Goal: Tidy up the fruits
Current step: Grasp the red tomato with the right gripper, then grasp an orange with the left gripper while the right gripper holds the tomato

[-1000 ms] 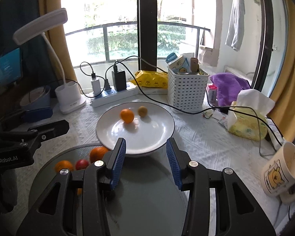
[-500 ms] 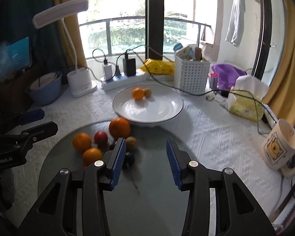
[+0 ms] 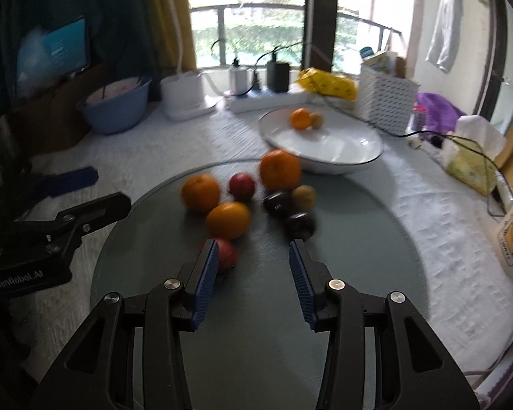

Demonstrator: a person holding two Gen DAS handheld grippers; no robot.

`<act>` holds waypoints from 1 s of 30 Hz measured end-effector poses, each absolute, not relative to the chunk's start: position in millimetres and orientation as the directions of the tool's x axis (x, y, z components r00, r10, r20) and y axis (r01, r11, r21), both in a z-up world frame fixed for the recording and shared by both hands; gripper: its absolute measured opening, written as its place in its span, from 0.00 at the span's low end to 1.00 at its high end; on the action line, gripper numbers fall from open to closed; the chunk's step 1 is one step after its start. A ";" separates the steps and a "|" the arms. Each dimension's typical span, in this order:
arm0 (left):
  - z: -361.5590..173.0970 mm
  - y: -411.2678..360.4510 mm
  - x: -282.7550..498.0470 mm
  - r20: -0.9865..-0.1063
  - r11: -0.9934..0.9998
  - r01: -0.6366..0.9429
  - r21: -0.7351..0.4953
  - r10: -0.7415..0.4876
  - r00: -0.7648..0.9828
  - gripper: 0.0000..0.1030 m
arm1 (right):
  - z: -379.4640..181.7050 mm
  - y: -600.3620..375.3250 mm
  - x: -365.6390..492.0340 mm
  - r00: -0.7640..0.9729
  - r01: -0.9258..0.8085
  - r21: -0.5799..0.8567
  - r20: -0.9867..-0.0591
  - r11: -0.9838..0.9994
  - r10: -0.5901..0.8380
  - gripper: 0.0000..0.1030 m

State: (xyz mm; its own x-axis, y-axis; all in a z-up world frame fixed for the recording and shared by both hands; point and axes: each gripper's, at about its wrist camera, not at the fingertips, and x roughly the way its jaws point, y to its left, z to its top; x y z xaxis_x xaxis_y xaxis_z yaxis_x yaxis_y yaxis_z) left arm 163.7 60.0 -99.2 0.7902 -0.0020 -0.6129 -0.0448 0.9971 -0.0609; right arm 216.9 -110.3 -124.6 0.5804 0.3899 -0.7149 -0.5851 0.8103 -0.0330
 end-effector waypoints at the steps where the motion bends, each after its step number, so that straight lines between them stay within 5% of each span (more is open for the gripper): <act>1: -100.3 60.9 162.2 -0.613 0.997 -0.043 -0.063 -0.005 0.790 0.68 | -126.7 -107.5 216.5 0.575 -0.589 -0.032 -0.719 0.808 0.390 0.44; 11: -107.5 75.7 160.8 -0.628 0.993 -0.066 -0.098 -0.010 0.778 0.68 | -145.8 -82.5 220.5 0.525 -0.620 -0.050 -0.769 0.783 0.366 0.43; 13: -108.2 74.5 161.1 -0.630 0.994 -0.064 -0.094 -0.010 0.777 0.68 | -147.0 -82.4 221.6 0.520 -0.621 -0.048 -0.772 0.782 0.365 0.31; 30: -109.1 22.0 183.6 -0.673 0.999 0.019 -0.033 -0.037 0.739 0.68 | -130.0 -139.2 229.5 0.572 -0.569 0.001 -0.718 0.823 0.396 0.31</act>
